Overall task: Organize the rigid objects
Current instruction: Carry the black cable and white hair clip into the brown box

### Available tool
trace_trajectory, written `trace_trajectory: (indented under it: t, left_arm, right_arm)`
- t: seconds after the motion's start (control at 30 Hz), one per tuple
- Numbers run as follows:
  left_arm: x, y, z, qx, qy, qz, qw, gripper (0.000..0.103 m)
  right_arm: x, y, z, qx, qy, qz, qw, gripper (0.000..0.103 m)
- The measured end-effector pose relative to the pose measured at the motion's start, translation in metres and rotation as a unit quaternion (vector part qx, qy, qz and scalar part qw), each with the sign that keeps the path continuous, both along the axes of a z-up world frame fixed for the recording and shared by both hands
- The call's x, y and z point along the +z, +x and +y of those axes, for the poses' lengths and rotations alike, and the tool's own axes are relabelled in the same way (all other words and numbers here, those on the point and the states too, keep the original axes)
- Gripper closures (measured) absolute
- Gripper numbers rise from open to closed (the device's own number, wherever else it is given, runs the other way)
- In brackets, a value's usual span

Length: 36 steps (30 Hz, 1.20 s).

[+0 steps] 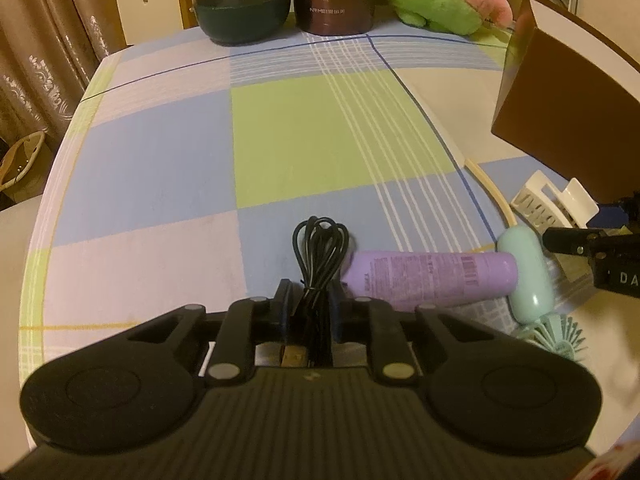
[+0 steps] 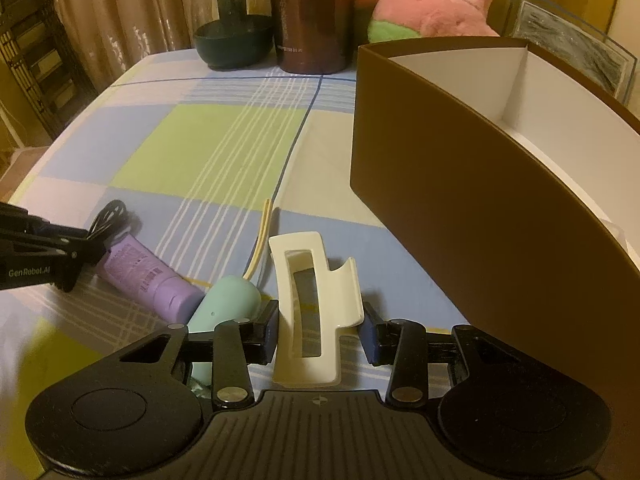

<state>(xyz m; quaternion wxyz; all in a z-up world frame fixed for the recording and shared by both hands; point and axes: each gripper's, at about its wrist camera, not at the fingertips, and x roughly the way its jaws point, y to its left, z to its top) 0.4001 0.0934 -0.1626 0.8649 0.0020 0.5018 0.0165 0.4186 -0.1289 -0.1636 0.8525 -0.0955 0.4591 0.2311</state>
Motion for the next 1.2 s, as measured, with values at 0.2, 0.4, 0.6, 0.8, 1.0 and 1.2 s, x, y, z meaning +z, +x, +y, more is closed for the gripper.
trace_trajectory:
  t: [0.2,0.4,0.6,0.8,1.0,1.2]
  left_arm:
    - [0.01,-0.011,-0.002,0.003,0.0,-0.008,1.0,0.09]
    - [0.027,-0.026,-0.01,0.003,-0.011,-0.022,0.9997,0.09]
    - [0.051,-0.039,-0.028,-0.011,-0.018,-0.048,0.9986,0.09]
    - [0.078,-0.049,-0.052,-0.033,-0.024,-0.079,0.996,0.09]
    - [0.103,-0.054,-0.084,-0.064,-0.027,-0.104,0.9921,0.09]
    - [0.122,-0.054,-0.122,-0.098,-0.032,-0.125,0.9868,0.09]
  right_arm:
    - [0.013,-0.011,-0.004,0.001,0.012,-0.008,1.0,0.062]
    - [0.028,-0.025,-0.012,0.002,0.026,-0.017,1.0,0.062]
    - [0.043,-0.04,-0.022,-0.003,0.038,-0.025,0.999,0.062]
    - [0.063,-0.057,-0.037,-0.011,0.055,-0.037,0.998,0.062]
    - [0.086,-0.072,-0.06,-0.023,0.074,-0.047,0.996,0.062]
    - [0.11,-0.083,-0.09,-0.044,0.087,-0.063,0.993,0.062]
